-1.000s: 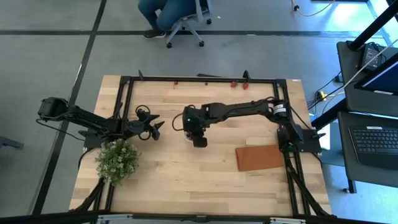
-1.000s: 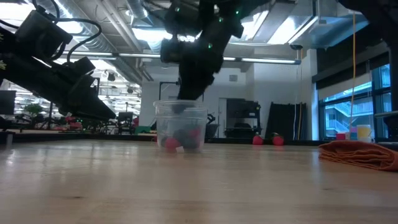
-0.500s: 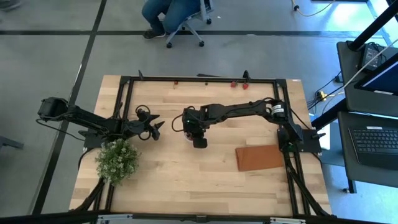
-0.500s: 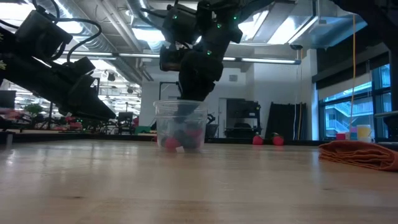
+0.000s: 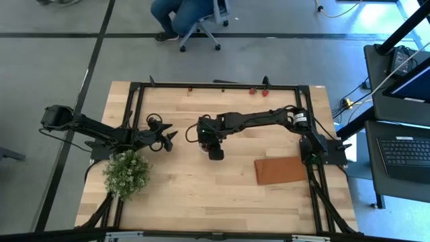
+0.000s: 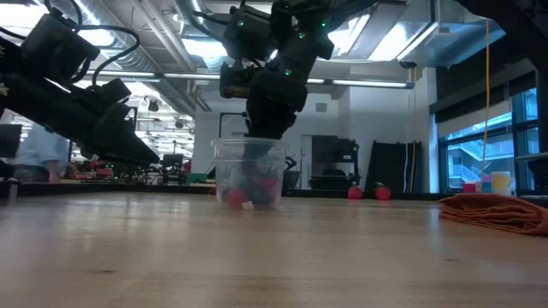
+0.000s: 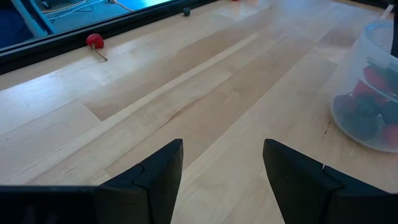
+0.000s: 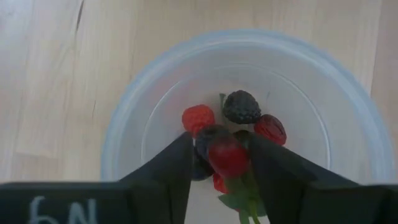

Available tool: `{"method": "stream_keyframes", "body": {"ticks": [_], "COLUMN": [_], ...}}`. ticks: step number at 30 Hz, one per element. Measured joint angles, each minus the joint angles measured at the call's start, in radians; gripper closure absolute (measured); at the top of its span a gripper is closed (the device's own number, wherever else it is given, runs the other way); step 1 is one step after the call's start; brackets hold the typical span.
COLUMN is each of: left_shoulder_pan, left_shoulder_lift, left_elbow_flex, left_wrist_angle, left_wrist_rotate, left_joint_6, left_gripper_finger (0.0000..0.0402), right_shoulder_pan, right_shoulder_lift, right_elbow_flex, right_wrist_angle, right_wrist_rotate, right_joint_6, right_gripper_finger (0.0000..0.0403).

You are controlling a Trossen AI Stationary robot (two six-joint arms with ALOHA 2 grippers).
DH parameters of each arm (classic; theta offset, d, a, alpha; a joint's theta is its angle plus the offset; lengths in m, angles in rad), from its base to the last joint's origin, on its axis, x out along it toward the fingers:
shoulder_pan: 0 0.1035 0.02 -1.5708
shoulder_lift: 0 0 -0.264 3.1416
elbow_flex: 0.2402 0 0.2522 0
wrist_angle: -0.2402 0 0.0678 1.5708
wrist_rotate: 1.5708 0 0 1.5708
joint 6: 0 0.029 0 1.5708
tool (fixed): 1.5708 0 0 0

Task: Pick and placing Produce into tupperware
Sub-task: Put the bottom red cherry into the bin, then put the right strawberry into the bin

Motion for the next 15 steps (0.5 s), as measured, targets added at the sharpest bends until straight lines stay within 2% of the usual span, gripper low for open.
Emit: {"method": "stream_keyframes", "body": {"ticks": [8, 15], "left_shoulder_pan": [0.0, 0.0], "left_shoulder_lift": [0.0, 0.0], "left_elbow_flex": [0.0, 0.0], "left_wrist_angle": [0.0, 0.0], "left_wrist_rotate": [0.0, 0.0], "left_joint_6": [0.0, 0.0], "left_gripper_finger": [0.0187, 0.0187], "right_shoulder_pan": [-0.011, -0.096], "right_shoulder_lift": [-0.069, -0.25], "right_elbow_flex": [0.001, 0.001], "right_wrist_angle": [0.001, -0.052], "right_wrist_rotate": [-0.001, -0.001], "right_joint_6": [0.0, 0.028], "right_gripper_finger": [0.0232, 0.0232]}}
